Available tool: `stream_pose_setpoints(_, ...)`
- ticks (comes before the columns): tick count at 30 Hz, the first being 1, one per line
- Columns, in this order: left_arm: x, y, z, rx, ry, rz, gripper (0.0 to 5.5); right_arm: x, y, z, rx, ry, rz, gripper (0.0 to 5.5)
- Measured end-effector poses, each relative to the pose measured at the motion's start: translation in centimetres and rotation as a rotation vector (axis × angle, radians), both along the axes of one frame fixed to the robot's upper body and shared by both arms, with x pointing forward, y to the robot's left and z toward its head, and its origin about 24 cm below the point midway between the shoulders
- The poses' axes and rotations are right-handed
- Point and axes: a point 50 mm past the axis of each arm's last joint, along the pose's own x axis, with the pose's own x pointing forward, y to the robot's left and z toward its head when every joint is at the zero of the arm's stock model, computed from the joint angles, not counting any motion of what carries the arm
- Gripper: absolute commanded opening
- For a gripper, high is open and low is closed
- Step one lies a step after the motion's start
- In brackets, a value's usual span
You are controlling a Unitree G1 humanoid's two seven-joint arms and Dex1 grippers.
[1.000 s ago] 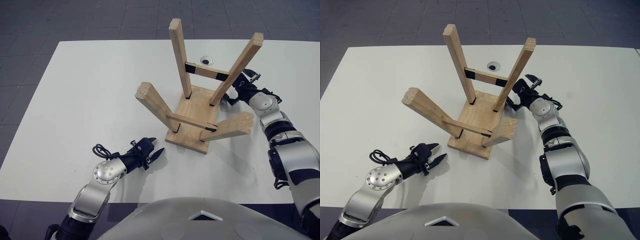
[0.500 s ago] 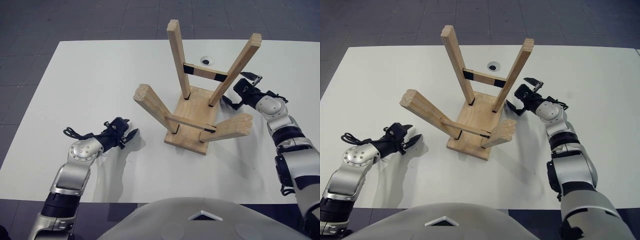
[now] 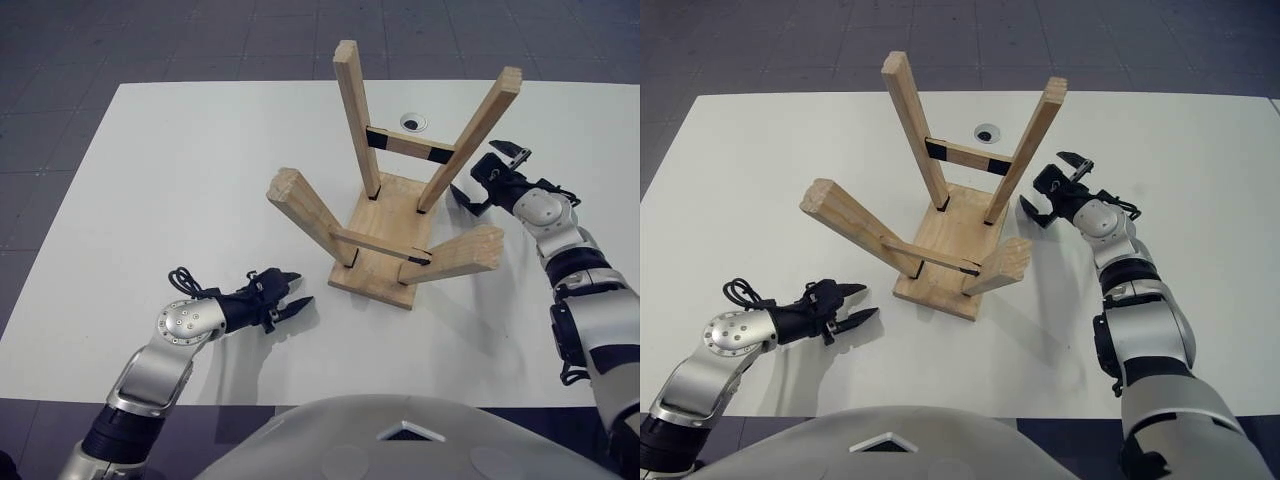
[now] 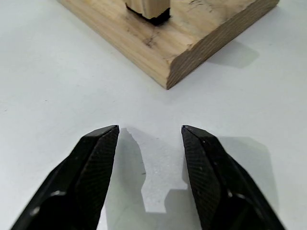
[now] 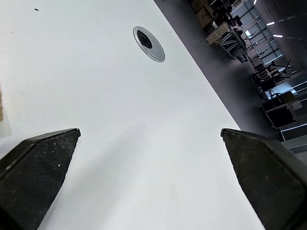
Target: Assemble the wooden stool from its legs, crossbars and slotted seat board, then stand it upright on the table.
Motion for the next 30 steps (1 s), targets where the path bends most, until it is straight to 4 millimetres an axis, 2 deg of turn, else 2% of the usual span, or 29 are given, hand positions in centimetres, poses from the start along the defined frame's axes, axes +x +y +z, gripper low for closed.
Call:
stream_pose_setpoints(9,-0.2,-1.5,-0.5,-0.086,0.026,0.037,2.44,1.4,2.9,0.0,0.046,0.075,-0.007,5.46)
stream_pose_setpoints(27,0.1,-1.6,-0.8,-0.103,0.029,0.077,2.44,0.7,3.2,-0.2,0.039,0.094,0.119,5.46)
stream_pose_setpoints(30,0.5,-1.0,-0.9,-0.106,0.036,0.069,2.44,0.5,3.0,-0.2,0.029,0.097,0.146,5.46)
